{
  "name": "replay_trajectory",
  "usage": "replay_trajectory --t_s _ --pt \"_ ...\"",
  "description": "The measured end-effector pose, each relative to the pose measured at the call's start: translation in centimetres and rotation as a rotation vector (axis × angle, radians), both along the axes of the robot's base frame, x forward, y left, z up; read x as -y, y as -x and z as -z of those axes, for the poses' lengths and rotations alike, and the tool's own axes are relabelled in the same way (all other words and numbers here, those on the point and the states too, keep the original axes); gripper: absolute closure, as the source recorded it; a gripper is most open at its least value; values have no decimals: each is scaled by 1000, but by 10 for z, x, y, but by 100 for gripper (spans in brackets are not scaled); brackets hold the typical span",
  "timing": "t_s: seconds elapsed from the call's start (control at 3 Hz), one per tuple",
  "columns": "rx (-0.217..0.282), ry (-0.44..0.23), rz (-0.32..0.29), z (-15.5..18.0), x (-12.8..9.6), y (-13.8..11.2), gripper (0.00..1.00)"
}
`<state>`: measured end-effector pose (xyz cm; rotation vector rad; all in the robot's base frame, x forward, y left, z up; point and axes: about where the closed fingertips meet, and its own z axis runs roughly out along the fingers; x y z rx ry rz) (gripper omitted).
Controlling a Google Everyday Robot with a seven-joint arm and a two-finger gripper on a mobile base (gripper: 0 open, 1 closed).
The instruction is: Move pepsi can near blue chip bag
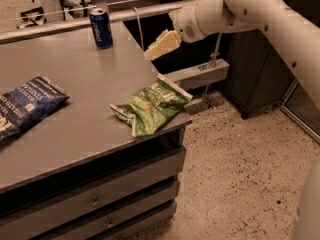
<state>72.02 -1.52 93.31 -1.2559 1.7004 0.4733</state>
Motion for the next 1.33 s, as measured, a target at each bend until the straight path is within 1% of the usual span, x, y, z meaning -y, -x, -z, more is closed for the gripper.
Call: replay_trajectory --t_s 0.33,0.67,1.0,1.33 --pt "26 -76 -39 13 -40 -47 0" --pt "58 -127 -75 14 -79 -88 0" --pt "83 -154 -98 13 -109 -118 0" --pt "87 -156 -107 14 -135 -137 0"
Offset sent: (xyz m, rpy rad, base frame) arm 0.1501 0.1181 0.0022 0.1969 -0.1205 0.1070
